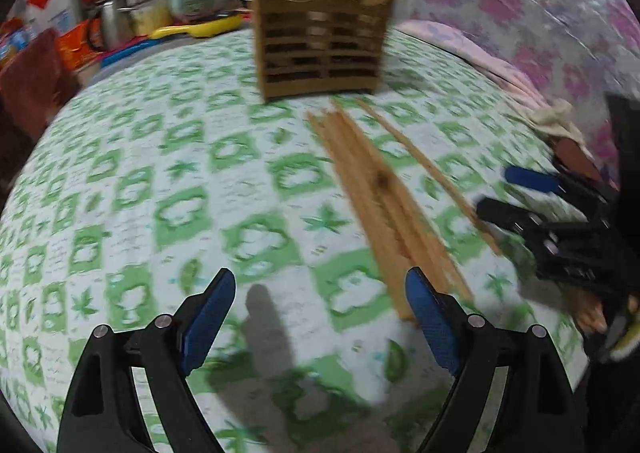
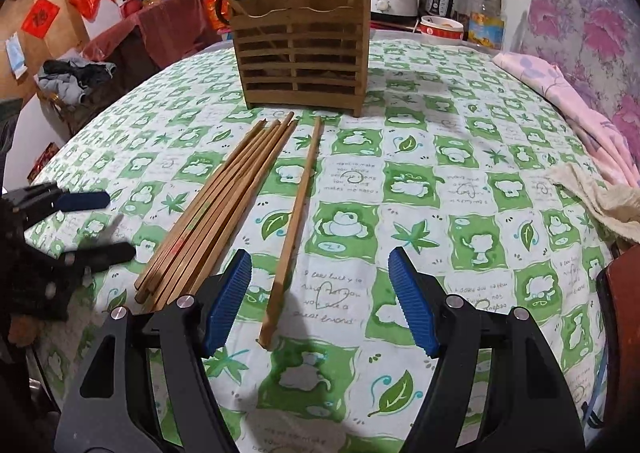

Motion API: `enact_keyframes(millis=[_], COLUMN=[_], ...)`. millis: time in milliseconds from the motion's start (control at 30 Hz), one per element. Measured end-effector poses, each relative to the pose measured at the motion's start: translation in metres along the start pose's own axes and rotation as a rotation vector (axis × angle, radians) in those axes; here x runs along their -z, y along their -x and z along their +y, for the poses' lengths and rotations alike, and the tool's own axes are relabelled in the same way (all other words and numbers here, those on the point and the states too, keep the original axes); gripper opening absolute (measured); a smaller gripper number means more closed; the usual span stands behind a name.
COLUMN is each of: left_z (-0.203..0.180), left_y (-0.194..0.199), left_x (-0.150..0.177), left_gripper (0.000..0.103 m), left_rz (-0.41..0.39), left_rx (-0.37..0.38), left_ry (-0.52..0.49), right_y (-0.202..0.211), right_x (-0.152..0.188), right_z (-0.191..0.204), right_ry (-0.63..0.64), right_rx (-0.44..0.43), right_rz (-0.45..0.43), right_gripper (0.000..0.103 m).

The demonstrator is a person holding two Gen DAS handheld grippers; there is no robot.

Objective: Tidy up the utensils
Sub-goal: 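Return both tools to the chopstick pile and line up on single chopsticks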

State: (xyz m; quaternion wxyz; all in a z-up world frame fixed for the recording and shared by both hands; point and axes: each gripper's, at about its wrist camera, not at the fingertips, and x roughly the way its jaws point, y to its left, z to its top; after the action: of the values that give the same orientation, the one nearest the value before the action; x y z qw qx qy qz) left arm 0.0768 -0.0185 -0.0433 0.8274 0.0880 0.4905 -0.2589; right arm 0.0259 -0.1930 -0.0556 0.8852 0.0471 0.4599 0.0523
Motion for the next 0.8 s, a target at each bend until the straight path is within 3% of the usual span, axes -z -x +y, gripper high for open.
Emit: enact_keyframes(millis=[133, 267, 433, 567, 800], left_z=[-0.018, -0.021, 0.031, 0.055, 0.024], left_y=[-0.006, -0.012, -0.008, 0.0, 0.0], left_x=[0.005, 0.007, -0.002, -0.004, -0.003], left_gripper=[0.085, 0.086, 0.085, 0.085, 0.085], left_rz=[0.025, 0.058, 0.055, 0.026, 0.015], left_rx=[0.009, -0.039, -0.031, -0.005, -0.009], left_ry=[-0.091, -0.119, 0.112, 0.228, 0.08], right_y=[-0.003, -0.005, -0.006, -0.005, -0.004], right_x=[-0.002, -0.002, -0.003, -0.003, -0.004], right_z=[-0.009, -0.012, -0.012, -0.013, -0.017], right_ry=[-0.045, -0.063, -0.061, -0.066, -0.088], right_rx=[-0.024, -0.031, -0.03, -0.032, -0.04], right_rz=[0.016, 0.021, 0.023, 0.016, 0.009], right_gripper=[0.07, 0.07, 0.07, 0.07, 0.07])
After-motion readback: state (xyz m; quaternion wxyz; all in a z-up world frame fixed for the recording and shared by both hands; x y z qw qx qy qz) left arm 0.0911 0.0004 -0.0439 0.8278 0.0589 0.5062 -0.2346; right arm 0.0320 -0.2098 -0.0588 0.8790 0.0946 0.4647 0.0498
